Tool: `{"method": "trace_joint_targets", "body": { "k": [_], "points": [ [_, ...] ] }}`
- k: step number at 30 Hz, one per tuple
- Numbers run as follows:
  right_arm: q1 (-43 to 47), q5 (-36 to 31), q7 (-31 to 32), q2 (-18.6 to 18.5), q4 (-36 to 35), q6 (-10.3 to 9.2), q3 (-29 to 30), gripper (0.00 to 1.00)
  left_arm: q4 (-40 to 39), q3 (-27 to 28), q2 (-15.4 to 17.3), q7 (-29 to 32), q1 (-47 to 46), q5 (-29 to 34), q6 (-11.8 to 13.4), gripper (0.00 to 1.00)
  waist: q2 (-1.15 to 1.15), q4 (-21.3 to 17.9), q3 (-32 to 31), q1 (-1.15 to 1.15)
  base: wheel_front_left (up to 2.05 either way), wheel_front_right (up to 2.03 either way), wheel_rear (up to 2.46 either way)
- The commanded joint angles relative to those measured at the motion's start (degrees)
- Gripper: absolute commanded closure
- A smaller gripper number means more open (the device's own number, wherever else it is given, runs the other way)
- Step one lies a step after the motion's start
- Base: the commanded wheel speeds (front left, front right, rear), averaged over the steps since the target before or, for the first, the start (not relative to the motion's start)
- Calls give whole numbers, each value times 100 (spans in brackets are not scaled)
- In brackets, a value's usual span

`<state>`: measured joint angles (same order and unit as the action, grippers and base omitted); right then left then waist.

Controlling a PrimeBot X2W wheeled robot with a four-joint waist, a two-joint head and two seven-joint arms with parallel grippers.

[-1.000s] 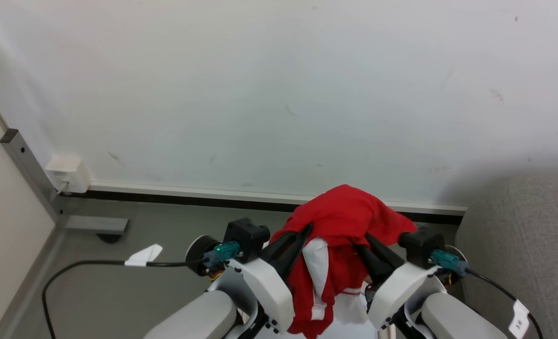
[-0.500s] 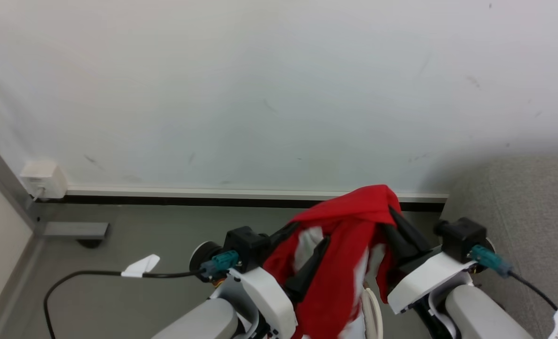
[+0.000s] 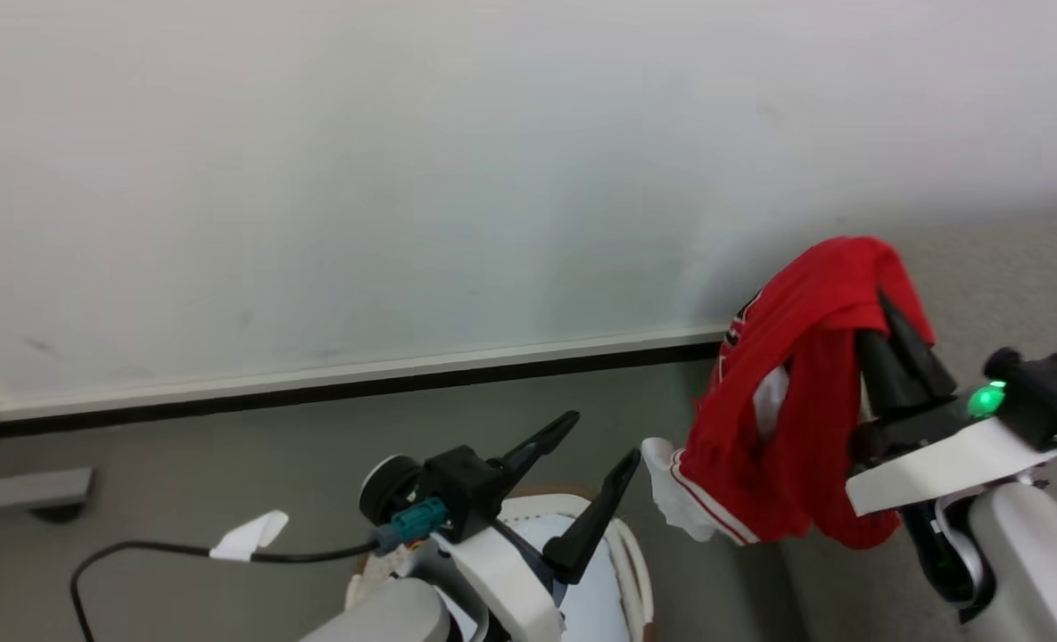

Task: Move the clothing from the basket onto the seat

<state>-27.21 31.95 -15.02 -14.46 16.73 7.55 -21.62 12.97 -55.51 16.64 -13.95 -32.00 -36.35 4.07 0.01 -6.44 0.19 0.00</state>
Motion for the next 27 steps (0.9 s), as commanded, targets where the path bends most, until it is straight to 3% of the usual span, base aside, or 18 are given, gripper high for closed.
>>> {"method": "trace_joint_targets", "body": {
  "k": [1,8,15,22,27],
  "points": [
    [59,21,-21,-50,-92,-12,71,100,-28,20,24,-40,42,77,-7,0,-1,-274,103,0,0,0,0],
    [251,20,213,-283,-989,-12,620,100,-254,89,94,-116,-17,386,-63,0,-1,-906,347,0,0,0,0],
    [587,118,540,-97,-1911,-12,1094,100,-328,161,109,-121,55,607,-174,0,-1,-1405,508,0,0,0,0],
    [699,137,850,-50,-2440,-12,1383,100,-381,219,39,-120,49,774,-287,0,-1,-1585,675,0,0,0,0],
    [215,160,1057,-158,-2569,-12,1593,100,-398,237,90,-120,-70,894,-350,0,-1,-1595,922,0,0,0,0]
  ]
}}
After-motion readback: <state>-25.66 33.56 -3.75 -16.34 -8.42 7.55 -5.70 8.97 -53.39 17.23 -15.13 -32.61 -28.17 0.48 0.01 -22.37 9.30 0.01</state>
